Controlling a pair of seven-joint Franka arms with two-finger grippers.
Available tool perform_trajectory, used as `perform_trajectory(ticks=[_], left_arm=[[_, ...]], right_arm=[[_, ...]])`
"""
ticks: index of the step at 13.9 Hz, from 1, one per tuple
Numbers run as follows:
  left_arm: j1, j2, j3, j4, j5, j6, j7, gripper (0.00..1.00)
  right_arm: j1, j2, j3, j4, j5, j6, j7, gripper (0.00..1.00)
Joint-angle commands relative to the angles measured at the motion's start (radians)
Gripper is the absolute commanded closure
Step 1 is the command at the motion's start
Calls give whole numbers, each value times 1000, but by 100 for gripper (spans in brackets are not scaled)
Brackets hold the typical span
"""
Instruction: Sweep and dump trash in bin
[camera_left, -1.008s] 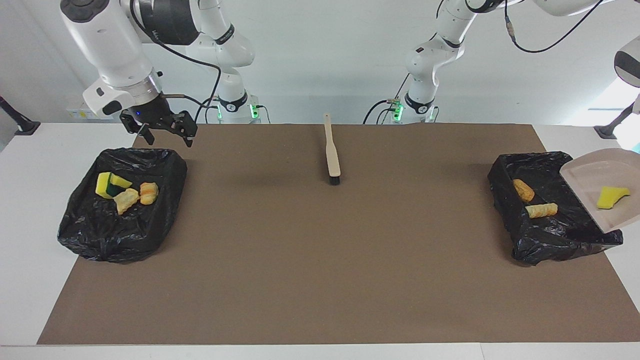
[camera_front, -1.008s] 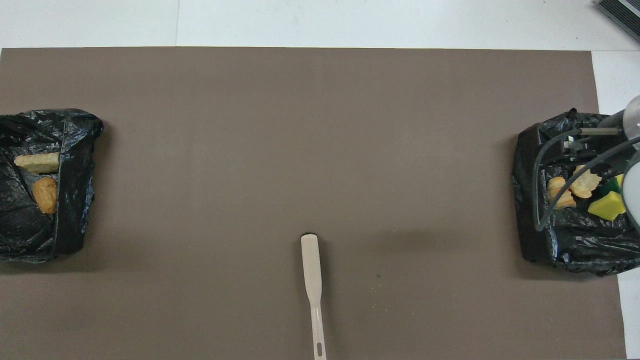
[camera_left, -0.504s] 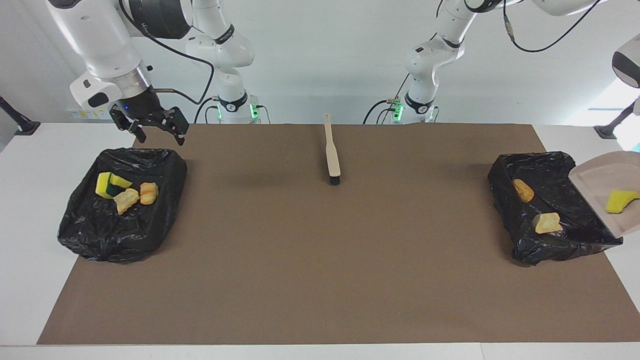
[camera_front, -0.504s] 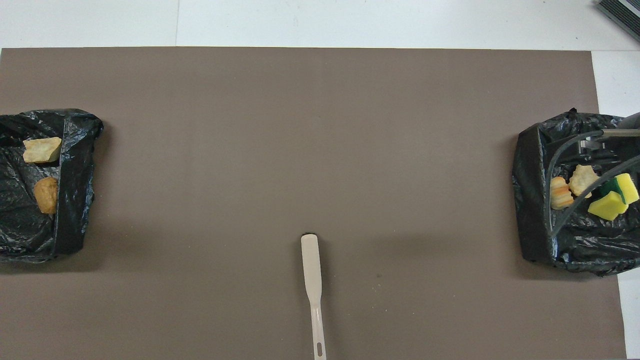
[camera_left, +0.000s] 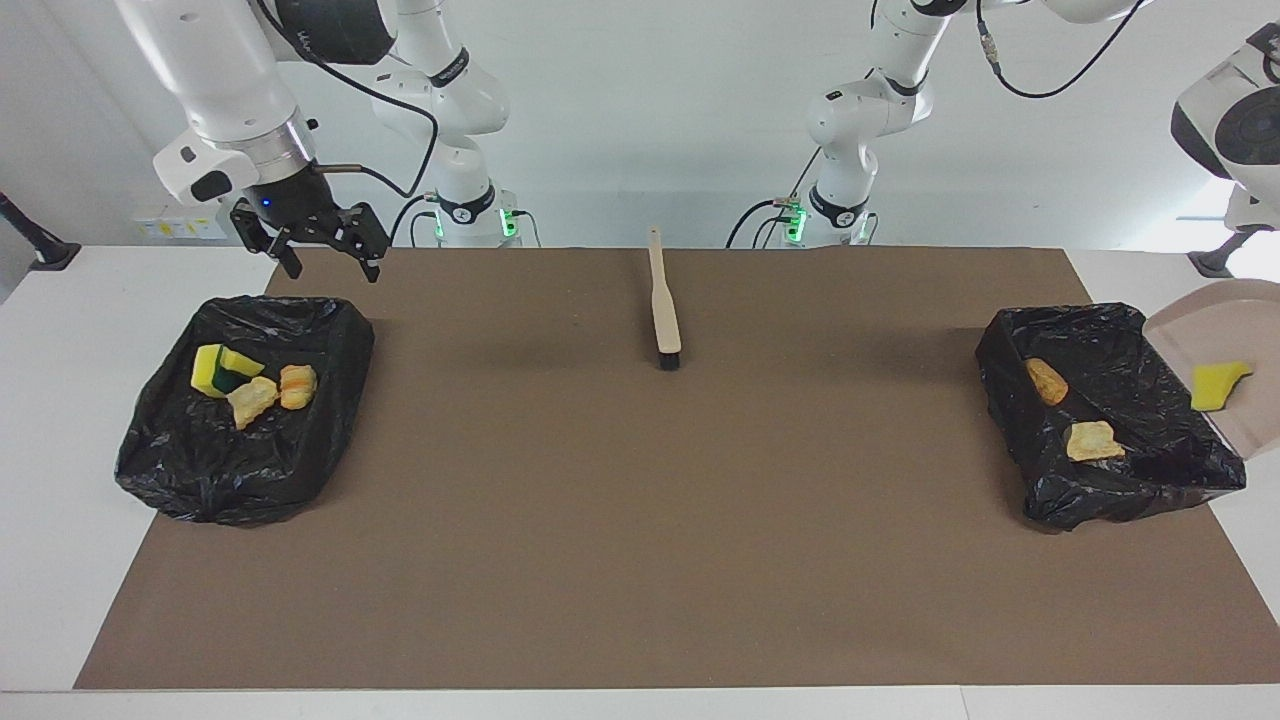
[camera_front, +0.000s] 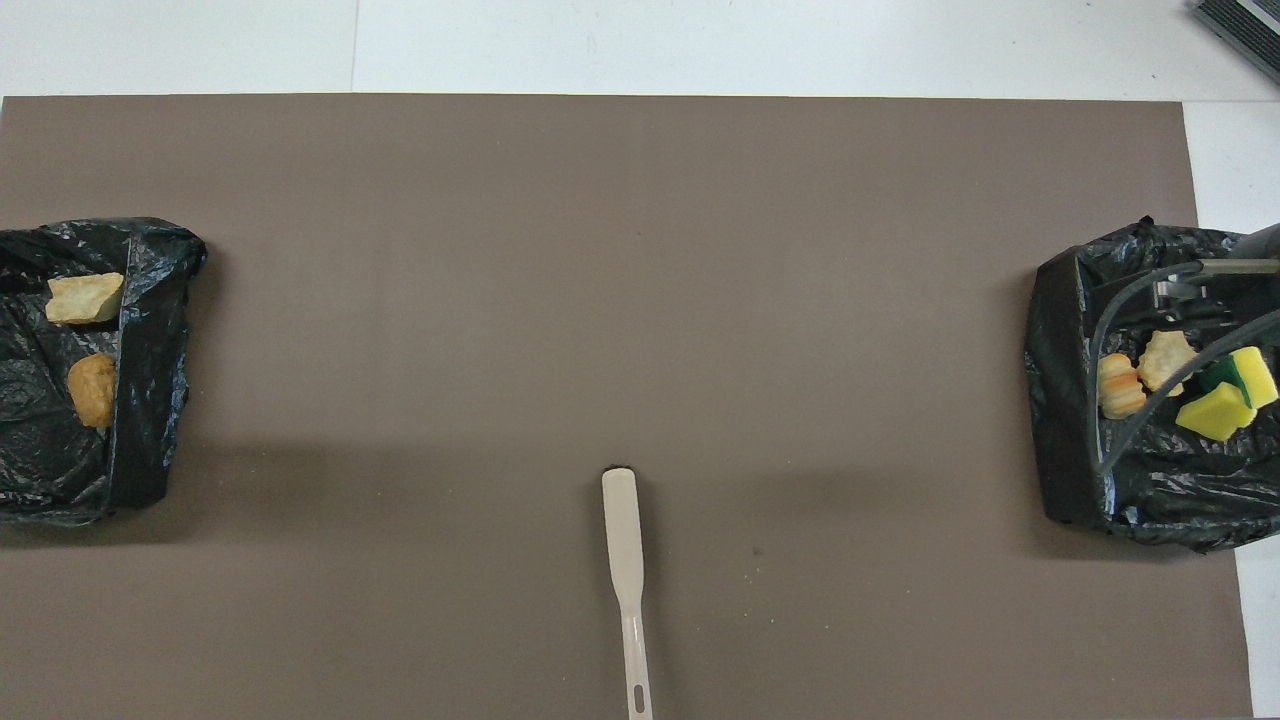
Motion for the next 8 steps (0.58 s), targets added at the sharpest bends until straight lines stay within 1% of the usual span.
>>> perform_trajectory(ticks=[1, 6, 7, 8], left_arm=[[-25, -32, 12, -38, 32, -46, -26, 100], [-16, -37, 8, -33, 9, -37, -29, 100], [-13, -37, 8, -27, -19, -33, -31, 100], [-8, -38, 8, -24, -76, -29, -29, 100]], right_arm=[[-7, -23, 2, -33, 18, 29, -6, 0], [-7, -23, 3, -33, 18, 29, -6, 0], [-7, -23, 2, -33, 18, 29, -6, 0], [-7, -23, 2, -33, 17, 29, -6, 0]])
